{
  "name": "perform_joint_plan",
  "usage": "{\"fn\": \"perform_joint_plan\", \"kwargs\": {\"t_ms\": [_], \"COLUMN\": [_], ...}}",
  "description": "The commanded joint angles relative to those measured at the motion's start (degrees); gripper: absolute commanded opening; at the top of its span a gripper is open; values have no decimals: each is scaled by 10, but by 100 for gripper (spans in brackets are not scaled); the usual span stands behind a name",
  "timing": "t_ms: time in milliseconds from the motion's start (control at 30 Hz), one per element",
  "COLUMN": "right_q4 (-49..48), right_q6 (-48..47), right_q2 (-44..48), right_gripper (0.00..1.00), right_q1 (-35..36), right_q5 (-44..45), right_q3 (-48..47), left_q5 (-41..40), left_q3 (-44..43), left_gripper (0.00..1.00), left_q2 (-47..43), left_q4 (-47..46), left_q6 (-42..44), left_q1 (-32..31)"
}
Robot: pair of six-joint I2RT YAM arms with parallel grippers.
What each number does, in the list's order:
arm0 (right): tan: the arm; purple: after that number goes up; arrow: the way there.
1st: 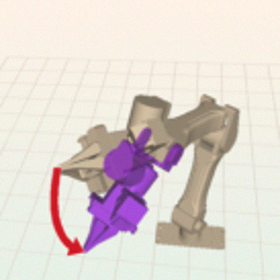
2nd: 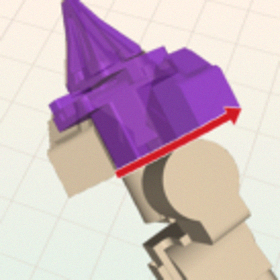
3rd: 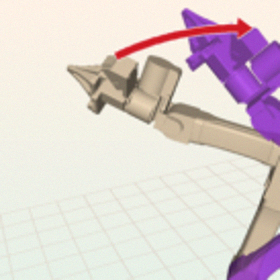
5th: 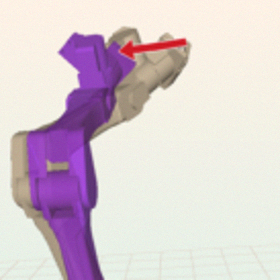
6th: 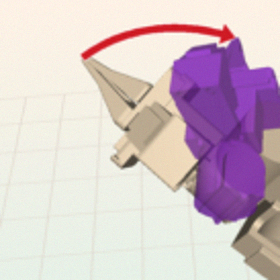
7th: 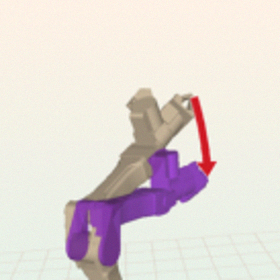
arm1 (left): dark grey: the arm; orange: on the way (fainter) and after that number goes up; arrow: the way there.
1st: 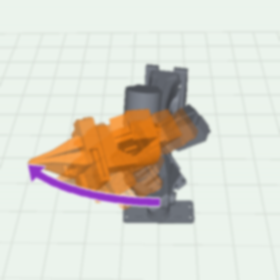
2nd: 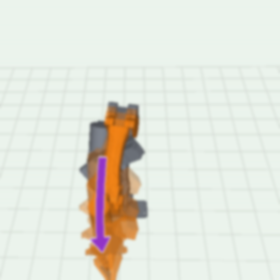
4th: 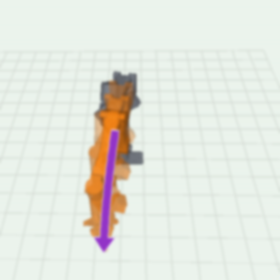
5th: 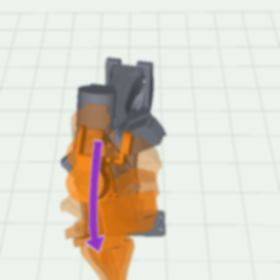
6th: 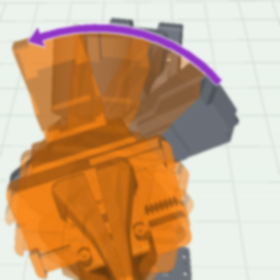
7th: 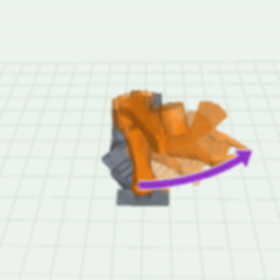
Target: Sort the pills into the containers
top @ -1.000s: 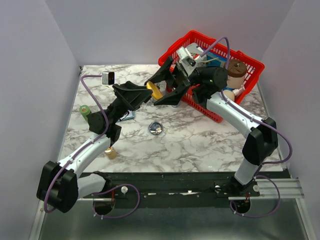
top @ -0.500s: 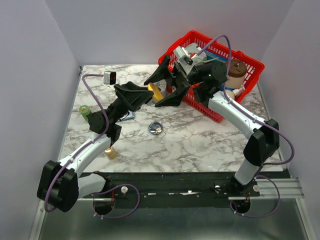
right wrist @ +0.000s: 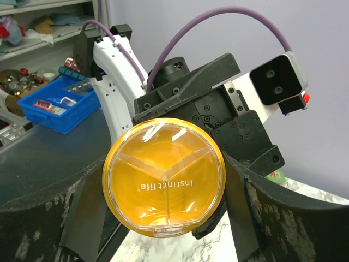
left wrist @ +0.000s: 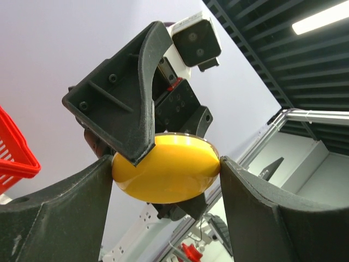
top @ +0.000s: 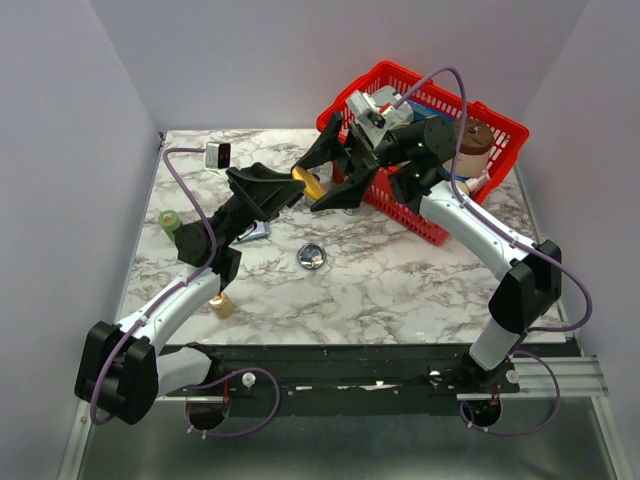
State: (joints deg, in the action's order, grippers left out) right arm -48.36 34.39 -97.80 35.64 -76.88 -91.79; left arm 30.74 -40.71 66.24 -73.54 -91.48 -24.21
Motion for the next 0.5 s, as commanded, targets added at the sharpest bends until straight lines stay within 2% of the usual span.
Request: {"fn": "perform_joint_plan", "kwargs": {"t_ms": [0,133,233,467], "right_q4": [13,12,9,-38], "right_q6": [-15,-16,-14,41], "right_q2": [6,7,6,0], "right_gripper": [78,61,54,46], "right_q1": [-14,-14,-13,-14], "right_q5": [6,1,0,9], "right_q3": [-17,-16,-14,-16], "left_q5": [38,36,36,45], "left_q3": [3,3,0,7], "left_gripper": [44,43,42,41], "left_q2": [-13,-8,-5,-1], "left_q4": [-180,-174,-173,-181], "left_q6": [-28,-29,-29,-35], "left_q1": [-1,0,0,3]}}
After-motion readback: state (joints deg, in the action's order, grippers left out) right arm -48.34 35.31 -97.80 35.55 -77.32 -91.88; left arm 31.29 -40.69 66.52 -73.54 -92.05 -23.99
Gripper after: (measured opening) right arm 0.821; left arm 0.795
